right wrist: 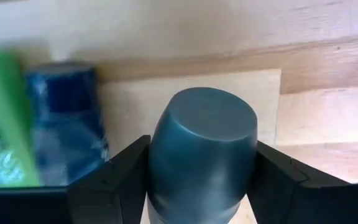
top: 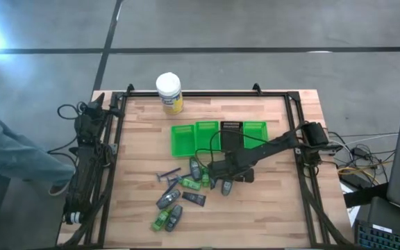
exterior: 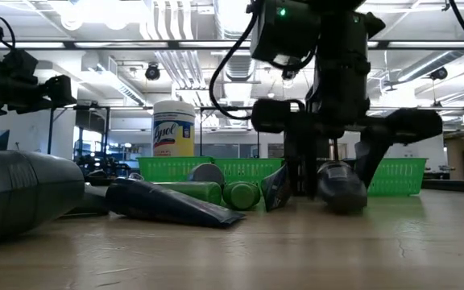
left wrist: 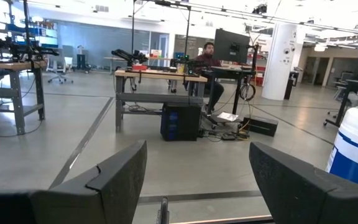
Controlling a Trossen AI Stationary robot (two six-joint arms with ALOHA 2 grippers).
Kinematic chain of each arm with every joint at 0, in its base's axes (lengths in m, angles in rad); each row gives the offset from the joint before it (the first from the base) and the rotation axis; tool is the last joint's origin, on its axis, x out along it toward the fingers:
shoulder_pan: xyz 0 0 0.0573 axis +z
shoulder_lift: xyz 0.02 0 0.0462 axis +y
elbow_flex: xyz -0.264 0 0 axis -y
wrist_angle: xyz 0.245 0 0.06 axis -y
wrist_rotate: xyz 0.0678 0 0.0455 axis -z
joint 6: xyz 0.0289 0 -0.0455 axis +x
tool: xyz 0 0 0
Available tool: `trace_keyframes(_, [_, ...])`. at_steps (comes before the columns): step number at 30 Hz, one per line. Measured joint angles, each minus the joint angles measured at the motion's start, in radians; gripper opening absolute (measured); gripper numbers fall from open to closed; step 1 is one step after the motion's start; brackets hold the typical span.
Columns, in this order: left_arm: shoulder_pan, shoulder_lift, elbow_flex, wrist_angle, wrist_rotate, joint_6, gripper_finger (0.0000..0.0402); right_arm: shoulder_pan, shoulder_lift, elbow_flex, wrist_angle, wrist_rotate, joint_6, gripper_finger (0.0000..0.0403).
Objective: Pick & Place Travel size toiletries
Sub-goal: Put the deodorant into the right green bin
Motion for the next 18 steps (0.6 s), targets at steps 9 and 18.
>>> trace_keyframes(9, [0.000,0.002,0.000,0.000,0.000,0.000,0.0289,-0.040,-0.078,0.000,-0.016,-0.007,-0.085,0.0204])
trace_keyframes(18, [0.000,0.005,0.000,0.000,0.000,0.000,0.0289,-0.155,-0.180,0.035,-0.081,-0.005,-0.277,0.0201])
